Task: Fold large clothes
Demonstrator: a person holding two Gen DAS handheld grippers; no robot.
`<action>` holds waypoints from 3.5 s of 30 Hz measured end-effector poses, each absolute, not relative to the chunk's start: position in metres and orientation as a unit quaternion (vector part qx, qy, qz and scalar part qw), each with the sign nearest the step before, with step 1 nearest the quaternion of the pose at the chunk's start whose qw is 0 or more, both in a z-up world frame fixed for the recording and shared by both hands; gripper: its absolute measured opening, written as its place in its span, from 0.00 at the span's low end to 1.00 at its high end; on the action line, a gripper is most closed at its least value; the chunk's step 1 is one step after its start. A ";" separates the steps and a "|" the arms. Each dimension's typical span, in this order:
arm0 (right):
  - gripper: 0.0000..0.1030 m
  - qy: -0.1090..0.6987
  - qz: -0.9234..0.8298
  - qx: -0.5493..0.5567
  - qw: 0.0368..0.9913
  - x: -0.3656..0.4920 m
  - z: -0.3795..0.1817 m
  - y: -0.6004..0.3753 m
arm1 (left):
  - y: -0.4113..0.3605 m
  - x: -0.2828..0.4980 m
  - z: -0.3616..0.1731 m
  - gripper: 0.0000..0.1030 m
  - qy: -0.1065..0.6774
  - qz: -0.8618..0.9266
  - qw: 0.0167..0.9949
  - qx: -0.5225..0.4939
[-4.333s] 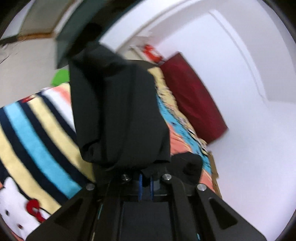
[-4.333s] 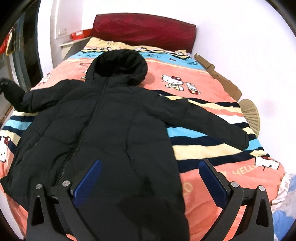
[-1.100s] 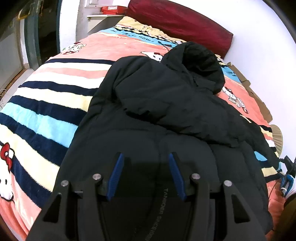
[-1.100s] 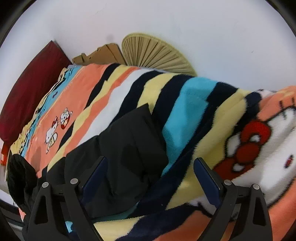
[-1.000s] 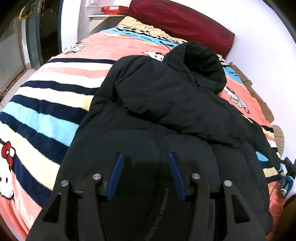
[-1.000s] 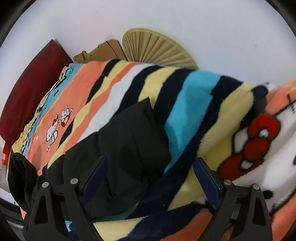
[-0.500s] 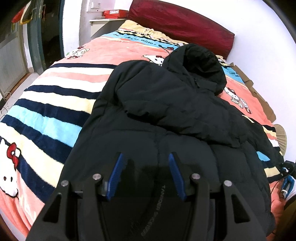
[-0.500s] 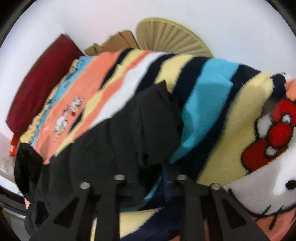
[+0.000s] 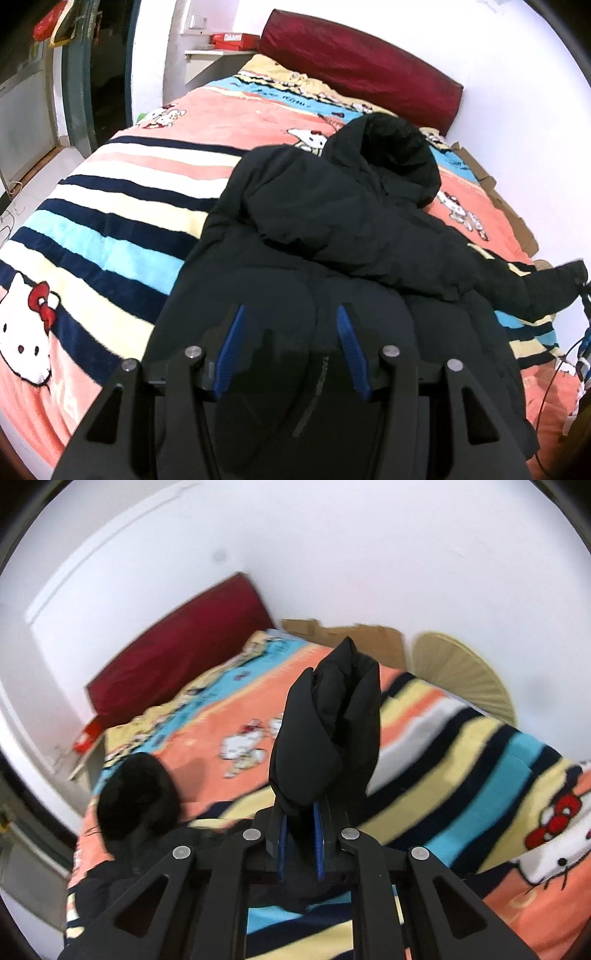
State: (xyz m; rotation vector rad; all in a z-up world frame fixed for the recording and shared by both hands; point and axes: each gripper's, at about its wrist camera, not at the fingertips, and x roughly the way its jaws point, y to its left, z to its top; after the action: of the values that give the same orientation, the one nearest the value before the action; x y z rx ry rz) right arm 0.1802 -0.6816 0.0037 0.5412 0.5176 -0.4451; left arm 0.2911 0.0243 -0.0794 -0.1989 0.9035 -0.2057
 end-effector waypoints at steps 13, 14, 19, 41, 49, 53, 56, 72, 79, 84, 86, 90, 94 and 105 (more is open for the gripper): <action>0.11 0.224 -0.058 0.230 0.945 0.220 0.082 -0.541 | 0.075 0.260 -0.045 0.48 0.397 -0.085 0.907 -0.108; 0.11 0.225 -0.048 0.227 0.946 0.222 0.083 -0.530 | 0.079 0.258 -0.044 0.48 0.396 -0.084 0.908 -0.110; 0.11 0.244 0.007 0.197 0.950 0.244 0.085 -0.456 | 0.100 0.249 -0.041 0.48 0.390 -0.078 0.911 -0.112; 0.13 0.445 0.065 0.059 0.891 0.332 -0.095 -0.230 | 0.196 0.269 -0.086 0.48 0.410 -0.039 0.895 -0.170; 0.16 0.466 0.046 0.040 0.883 0.337 -0.118 -0.226 | 0.210 0.275 -0.098 0.48 0.421 -0.030 0.889 -0.179; 0.24 0.465 0.042 0.039 0.883 0.336 -0.117 -0.225 | 0.213 0.272 -0.092 0.48 0.418 -0.029 0.891 -0.176; 0.57 0.461 0.054 0.048 0.884 0.329 -0.114 -0.222 | 0.214 0.267 -0.083 0.48 0.412 -0.031 0.894 -0.171; 0.63 0.409 0.063 0.056 0.909 0.268 -0.045 -0.261 | 0.174 0.246 -0.019 0.48 0.374 -0.045 0.921 -0.102; 0.63 0.387 0.042 0.057 0.920 0.246 -0.019 -0.341 | 0.080 0.273 -0.005 0.48 0.371 -0.093 0.922 -0.055; 0.63 0.380 0.005 0.041 0.924 0.255 -0.015 -0.396 | -0.015 0.312 -0.009 0.48 0.383 -0.152 0.911 -0.010; 0.63 0.380 -0.007 0.046 0.924 0.268 -0.019 -0.417 | -0.054 0.333 -0.014 0.48 0.387 -0.175 0.905 0.007; 0.63 0.387 -0.018 0.040 0.921 0.301 -0.039 -0.437 | -0.111 0.373 -0.033 0.48 0.397 -0.193 0.897 0.042; 0.63 0.399 -0.013 0.026 0.916 0.334 -0.068 -0.439 | -0.141 0.406 -0.065 0.48 0.407 -0.199 0.890 0.057; 0.74 0.442 -0.003 0.025 0.897 0.364 -0.145 -0.462 | -0.139 0.419 -0.128 0.49 0.411 -0.194 0.881 0.130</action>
State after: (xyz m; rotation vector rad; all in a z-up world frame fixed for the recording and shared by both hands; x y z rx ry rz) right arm 0.3643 -0.4623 -0.1448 0.0524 0.9153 -0.0064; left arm 0.4192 -0.1391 -0.1275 0.2703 0.8570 -0.4044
